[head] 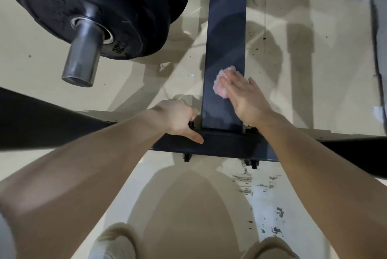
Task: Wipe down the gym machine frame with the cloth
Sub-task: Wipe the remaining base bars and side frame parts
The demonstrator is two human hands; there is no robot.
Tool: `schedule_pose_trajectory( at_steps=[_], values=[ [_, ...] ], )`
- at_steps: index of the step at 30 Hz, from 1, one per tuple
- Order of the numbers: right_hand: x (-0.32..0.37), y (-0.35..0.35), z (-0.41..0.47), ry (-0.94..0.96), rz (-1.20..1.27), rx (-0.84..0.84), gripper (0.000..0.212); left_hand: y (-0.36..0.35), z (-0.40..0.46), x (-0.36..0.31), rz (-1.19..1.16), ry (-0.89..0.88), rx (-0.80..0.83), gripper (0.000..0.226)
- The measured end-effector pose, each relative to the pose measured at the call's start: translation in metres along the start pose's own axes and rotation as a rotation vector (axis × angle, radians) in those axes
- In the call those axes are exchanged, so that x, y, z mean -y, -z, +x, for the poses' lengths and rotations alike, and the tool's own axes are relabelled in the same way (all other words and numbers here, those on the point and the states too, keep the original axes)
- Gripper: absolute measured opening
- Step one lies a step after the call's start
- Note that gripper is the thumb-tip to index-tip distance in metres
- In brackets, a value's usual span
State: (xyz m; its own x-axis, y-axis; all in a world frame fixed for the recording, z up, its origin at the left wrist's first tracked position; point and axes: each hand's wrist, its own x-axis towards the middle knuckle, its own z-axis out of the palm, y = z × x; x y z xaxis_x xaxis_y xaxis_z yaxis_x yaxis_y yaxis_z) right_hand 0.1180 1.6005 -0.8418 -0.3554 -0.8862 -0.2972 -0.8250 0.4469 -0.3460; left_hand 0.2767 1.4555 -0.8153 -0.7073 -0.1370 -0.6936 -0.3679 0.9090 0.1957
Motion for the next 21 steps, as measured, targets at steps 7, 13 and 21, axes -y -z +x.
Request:
schedule_pose_trajectory(
  at_steps=[7,13,21],
  values=[
    [0.018,-0.012,-0.054,0.23,0.165,0.095,0.049,0.003,-0.001,-0.003,-0.012,-0.009,0.036,0.061],
    [0.012,0.002,-0.006,0.07,0.031,0.041,0.051,0.009,0.004,-0.005,-0.051,-0.004,0.1,0.054],
    [0.013,-0.005,-0.021,0.191,0.138,0.014,0.045,0.014,0.009,0.004,-0.169,0.018,0.074,0.053]
  ],
)
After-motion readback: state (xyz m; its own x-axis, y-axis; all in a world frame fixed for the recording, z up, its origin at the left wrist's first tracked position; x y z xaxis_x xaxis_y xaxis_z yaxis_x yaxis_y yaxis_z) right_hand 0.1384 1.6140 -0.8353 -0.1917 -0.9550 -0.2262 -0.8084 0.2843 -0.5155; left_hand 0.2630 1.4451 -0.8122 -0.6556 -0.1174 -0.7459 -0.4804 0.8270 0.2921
